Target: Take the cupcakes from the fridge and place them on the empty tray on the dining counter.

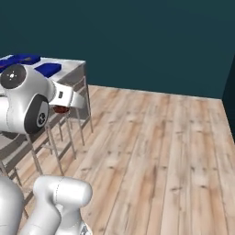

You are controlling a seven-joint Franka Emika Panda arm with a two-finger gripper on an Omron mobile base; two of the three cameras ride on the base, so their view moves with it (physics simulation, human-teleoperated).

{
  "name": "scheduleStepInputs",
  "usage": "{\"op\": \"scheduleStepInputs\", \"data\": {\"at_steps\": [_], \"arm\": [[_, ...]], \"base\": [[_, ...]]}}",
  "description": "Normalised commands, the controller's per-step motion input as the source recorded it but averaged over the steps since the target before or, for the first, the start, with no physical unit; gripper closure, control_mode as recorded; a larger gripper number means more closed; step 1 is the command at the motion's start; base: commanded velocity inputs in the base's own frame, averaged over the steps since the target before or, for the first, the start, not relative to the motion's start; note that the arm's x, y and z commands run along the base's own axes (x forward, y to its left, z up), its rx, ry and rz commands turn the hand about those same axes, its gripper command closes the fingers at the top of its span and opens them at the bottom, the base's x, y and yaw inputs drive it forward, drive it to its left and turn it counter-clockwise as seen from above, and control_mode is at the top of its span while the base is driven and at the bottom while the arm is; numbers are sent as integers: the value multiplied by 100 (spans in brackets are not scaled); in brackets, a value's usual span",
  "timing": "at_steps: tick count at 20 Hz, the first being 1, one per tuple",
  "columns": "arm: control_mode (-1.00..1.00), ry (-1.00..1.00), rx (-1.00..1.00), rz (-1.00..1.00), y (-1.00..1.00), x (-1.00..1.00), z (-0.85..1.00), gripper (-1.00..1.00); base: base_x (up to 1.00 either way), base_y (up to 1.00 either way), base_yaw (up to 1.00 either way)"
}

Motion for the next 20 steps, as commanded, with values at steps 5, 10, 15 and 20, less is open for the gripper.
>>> {"op": "scheduleStepInputs", "data": {"at_steps": [5,10,15,20], "arm": [[100,0,0,0,0,0,0,100],[100,0,0,0,0,0,0,100],[100,0,0,0,0,0,0,100],[100,0,0,0,0,0,0,100]], "base": [[100,-27,0],[100,-35,14],[100,-37,37],[100,-42,45]]}}
